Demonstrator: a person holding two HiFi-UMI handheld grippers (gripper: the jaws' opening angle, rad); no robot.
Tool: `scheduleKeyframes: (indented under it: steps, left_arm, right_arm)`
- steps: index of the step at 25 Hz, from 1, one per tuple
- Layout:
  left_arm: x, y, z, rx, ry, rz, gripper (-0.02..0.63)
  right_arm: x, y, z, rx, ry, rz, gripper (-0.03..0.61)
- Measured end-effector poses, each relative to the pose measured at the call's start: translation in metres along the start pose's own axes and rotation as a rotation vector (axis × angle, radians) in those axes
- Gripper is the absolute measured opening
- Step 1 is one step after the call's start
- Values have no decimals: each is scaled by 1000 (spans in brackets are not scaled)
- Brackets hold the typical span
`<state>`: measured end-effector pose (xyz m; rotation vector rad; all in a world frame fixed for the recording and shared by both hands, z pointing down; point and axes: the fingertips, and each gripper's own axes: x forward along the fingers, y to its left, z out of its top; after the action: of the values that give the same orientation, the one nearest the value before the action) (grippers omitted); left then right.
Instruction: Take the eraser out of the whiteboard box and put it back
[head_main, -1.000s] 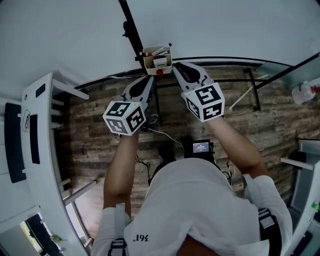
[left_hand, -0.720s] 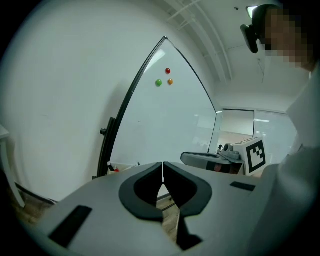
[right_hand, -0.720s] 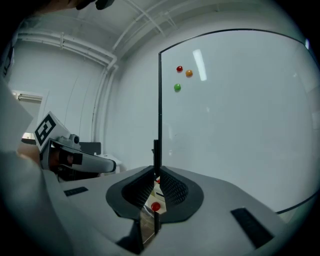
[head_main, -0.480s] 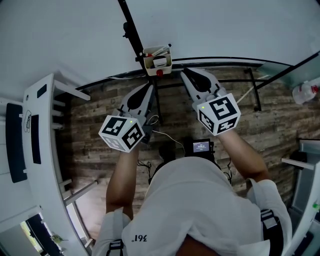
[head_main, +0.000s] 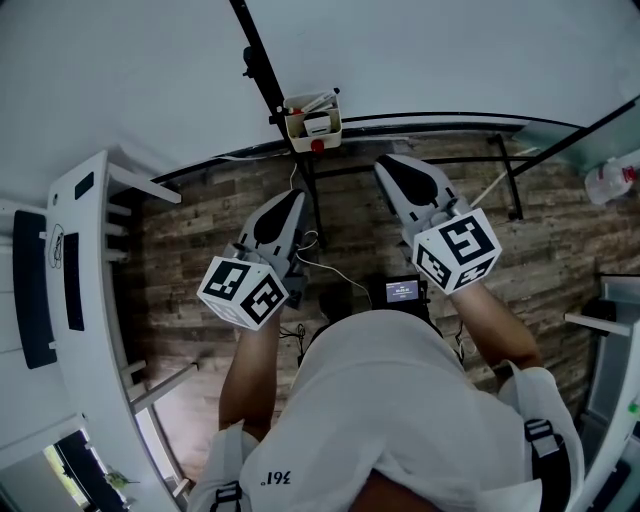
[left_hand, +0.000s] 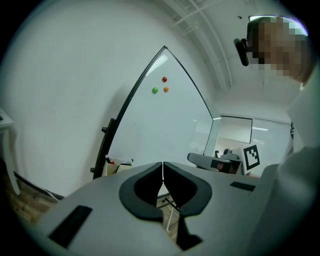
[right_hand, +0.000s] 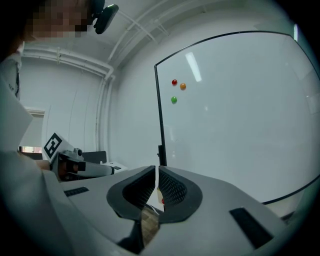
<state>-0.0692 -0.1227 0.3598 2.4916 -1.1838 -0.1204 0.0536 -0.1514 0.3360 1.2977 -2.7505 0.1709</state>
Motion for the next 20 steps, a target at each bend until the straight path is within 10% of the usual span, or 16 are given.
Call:
scheduleKeyframes:
  steps: [20]
  left_arm:
    - [-32,-5,-38,-78,42,34,11]
  right_arm:
    - [-32,0,-41,94,65,-36,40]
